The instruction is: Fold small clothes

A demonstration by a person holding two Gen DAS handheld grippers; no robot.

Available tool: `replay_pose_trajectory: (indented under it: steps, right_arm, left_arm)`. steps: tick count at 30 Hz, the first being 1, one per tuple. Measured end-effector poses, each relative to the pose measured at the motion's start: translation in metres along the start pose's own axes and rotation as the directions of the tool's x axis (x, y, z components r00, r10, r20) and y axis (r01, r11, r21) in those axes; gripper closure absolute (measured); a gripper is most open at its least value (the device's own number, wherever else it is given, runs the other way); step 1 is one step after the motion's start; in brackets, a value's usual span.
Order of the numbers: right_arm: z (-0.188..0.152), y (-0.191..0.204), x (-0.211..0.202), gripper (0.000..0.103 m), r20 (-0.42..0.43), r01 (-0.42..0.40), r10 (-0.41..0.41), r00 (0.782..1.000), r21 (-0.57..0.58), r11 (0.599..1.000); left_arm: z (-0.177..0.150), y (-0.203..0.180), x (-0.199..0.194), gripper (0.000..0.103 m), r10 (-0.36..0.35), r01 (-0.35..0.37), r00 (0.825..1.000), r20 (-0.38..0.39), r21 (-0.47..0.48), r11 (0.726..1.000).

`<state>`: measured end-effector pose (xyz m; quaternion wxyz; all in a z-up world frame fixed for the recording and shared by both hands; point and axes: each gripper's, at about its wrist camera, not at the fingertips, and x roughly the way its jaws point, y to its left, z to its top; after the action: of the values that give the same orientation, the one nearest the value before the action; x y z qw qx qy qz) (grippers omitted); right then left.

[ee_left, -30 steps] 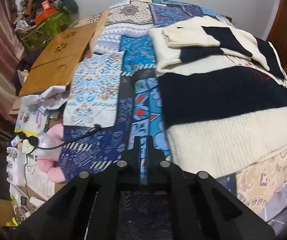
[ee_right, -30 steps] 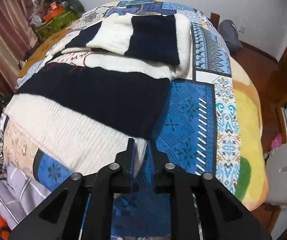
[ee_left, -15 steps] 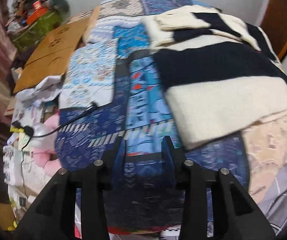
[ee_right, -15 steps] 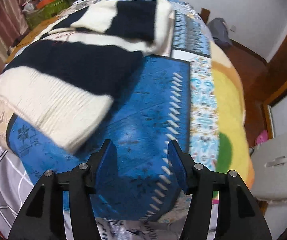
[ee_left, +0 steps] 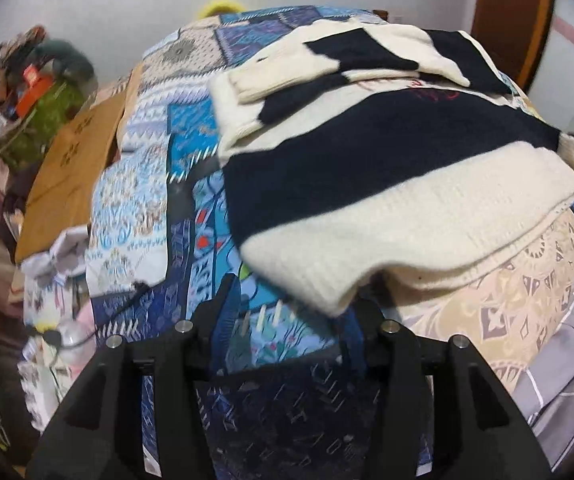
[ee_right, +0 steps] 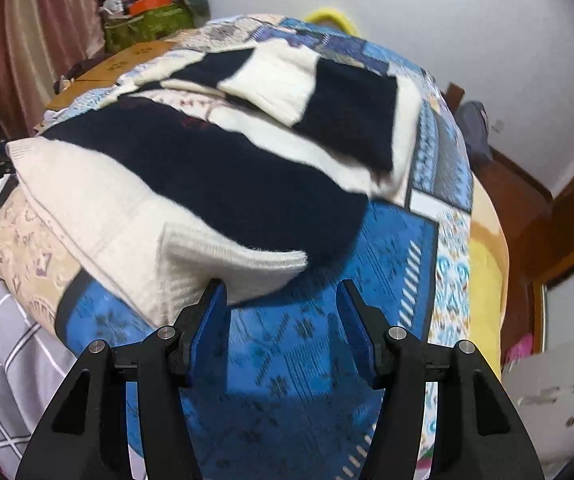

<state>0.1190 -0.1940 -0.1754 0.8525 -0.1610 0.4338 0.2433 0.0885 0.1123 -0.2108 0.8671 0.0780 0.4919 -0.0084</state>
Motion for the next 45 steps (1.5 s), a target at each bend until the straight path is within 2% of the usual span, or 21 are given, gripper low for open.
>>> replay_pose_trajectory:
  steps: [7,9,11,14,17,21,24,28,30,31,34,38,41,45]
  right_arm:
    - [0.023,0.007,0.005,0.05,0.047,-0.027,0.029,0.998,-0.041,0.999]
    - [0.03,0.009,0.009,0.05,0.045,-0.064,0.066,0.997,-0.055,0.996]
    - [0.034,0.01,0.017,0.05,0.016,-0.116,0.117,0.993,-0.059,0.991]
    - [0.036,0.01,0.024,0.05,-0.033,-0.19,0.188,0.982,-0.05,0.981]
    - [0.033,0.005,0.022,0.05,-0.058,-0.228,0.227,0.972,-0.024,0.973]
    - [0.023,0.003,0.015,0.05,-0.092,-0.239,0.234,0.968,-0.048,0.97]
    - [0.016,0.004,0.018,0.04,-0.105,-0.211,0.205,0.973,-0.052,0.976]
    - [0.017,0.006,0.026,0.04,-0.098,-0.255,0.257,0.962,0.03,0.966]
    - [0.017,0.016,0.031,0.045,-0.098,-0.229,0.228,0.969,-0.003,0.973]
    - [0.017,0.021,0.033,0.051,-0.088,-0.22,0.217,0.972,-0.019,0.975]
    - [0.024,0.018,0.029,0.084,-0.074,-0.204,0.203,0.976,-0.004,0.979]
    - [0.038,0.003,0.017,0.089,-0.034,-0.199,0.201,0.979,0.039,0.979]
    - [0.053,-0.006,0.002,0.09,0.034,-0.194,0.192,0.981,0.064,0.979]
    - [0.08,-0.024,-0.014,0.091,0.13,-0.193,0.178,0.976,0.119,0.974]
  left_arm:
    - [0.02,-0.015,0.003,0.056,-0.034,0.032,0.997,0.066,0.038,0.999]
    - [0.024,-0.019,0.005,0.065,-0.043,0.04,0.996,0.073,0.045,0.998]
    - [0.029,-0.022,0.009,0.081,-0.034,0.032,0.997,0.063,0.041,0.999]
    - [0.033,-0.015,0.011,0.088,-0.046,0.046,0.997,0.061,-0.001,0.999]
    - [0.035,-0.007,0.007,0.09,-0.065,0.069,0.995,0.071,-0.044,0.997]
    - [0.036,-0.003,0.002,0.09,-0.074,0.079,0.994,0.076,-0.073,0.994]
    - [0.036,-0.005,-0.001,0.09,-0.064,0.07,0.994,0.083,-0.076,0.995]
    - [0.038,-0.006,-0.001,0.09,-0.056,0.063,0.995,0.08,-0.085,0.994]
    - [0.039,-0.006,-0.003,0.091,-0.053,0.06,0.995,0.084,-0.086,0.995]
    - [0.041,-0.005,-0.005,0.091,-0.053,0.061,0.995,0.088,-0.09,0.994]
    - [0.046,-0.003,-0.011,0.091,-0.059,0.069,0.993,0.105,-0.1,0.993]
    - [0.06,0.001,-0.018,0.091,-0.063,0.078,0.99,0.128,-0.116,0.99]
    - [0.077,0.005,-0.021,0.092,-0.067,0.087,0.988,0.141,-0.134,0.987]
    - [0.109,0.012,-0.023,0.092,-0.036,0.06,0.985,0.168,-0.141,0.988]
